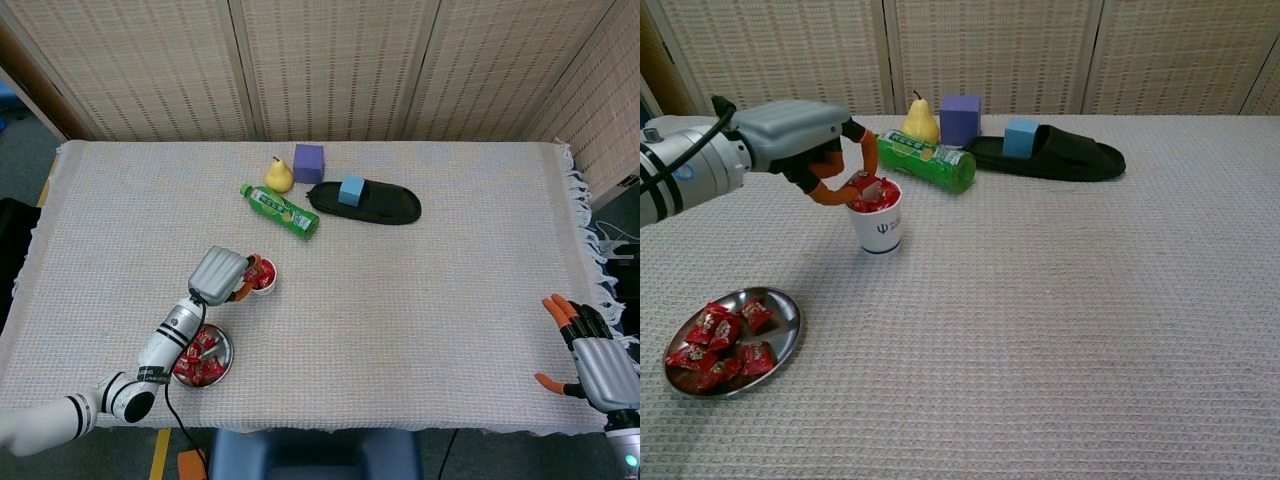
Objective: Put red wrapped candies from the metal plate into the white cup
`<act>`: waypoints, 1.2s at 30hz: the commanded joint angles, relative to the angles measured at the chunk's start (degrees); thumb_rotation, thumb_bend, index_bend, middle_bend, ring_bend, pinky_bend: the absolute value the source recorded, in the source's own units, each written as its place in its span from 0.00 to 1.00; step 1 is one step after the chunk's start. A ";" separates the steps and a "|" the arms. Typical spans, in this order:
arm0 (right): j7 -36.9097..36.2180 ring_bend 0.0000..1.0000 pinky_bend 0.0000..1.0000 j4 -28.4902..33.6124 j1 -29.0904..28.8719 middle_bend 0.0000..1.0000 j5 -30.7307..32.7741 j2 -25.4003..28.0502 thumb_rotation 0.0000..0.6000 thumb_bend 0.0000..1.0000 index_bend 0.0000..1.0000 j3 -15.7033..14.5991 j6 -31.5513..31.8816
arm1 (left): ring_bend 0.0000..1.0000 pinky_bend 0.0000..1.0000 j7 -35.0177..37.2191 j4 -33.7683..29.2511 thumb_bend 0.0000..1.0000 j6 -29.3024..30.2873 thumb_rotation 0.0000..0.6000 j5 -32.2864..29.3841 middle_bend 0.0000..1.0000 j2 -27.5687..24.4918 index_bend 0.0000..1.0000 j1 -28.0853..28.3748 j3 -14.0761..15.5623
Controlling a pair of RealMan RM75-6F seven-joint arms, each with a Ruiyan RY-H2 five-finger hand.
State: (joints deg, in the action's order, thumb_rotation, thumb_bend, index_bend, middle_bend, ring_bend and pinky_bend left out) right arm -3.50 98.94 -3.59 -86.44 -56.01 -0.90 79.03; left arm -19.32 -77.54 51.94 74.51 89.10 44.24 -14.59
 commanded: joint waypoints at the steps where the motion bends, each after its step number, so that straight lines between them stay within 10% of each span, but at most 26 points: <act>1: 0.02 0.00 0.01 -0.01 0.13 0.00 -0.20 -0.07 1.00 0.01 0.00 0.00 0.29 | 0.91 1.00 -0.49 0.07 0.39 0.21 1.00 -0.40 0.97 0.29 0.40 0.44 0.33; 17: -0.93 0.00 0.01 -0.07 0.89 0.00 -1.83 0.34 1.00 0.01 0.00 -0.41 1.88 | 0.91 1.00 -2.47 -6.76 0.39 5.51 1.00 -0.27 0.94 -2.46 0.22 -1.13 3.14; 21: -1.31 0.00 0.00 -0.34 0.98 0.00 -2.85 0.37 1.00 0.01 0.00 -0.56 2.48 | 0.78 0.96 6.43 -16.47 0.38 13.51 1.00 7.19 0.79 -9.96 0.20 -8.31 8.75; 28: -0.34 0.00 0.00 -1.53 1.20 0.00 -4.44 -0.85 1.00 0.01 0.00 -0.51 3.94 | 0.19 0.23 23.48 -14.77 0.36 32.67 1.00 21.19 0.29 -20.60 0.14 -24.90 22.81; 31: -0.05 0.00 0.00 -1.93 1.00 0.00 -5.54 -1.54 1.00 0.01 0.00 -0.68 4.11 | 0.01 0.11 19.44 -7.68 0.35 42.90 1.00 20.23 0.02 -16.88 0.00 -32.58 22.39; 36: 2.62 0.00 0.00 -2.02 1.34 0.00 -6.84 -2.72 1.00 0.01 0.00 -1.22 4.76 | 0.00 0.10 14.48 -6.42 0.35 47.73 1.00 20.83 0.00 -15.78 0.00 -37.38 22.60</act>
State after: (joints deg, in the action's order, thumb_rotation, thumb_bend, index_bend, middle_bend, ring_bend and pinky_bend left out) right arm -1.63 96.88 -2.37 -92.95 -58.38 -1.89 83.65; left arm -1.98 -85.86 96.51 93.46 73.18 10.37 6.26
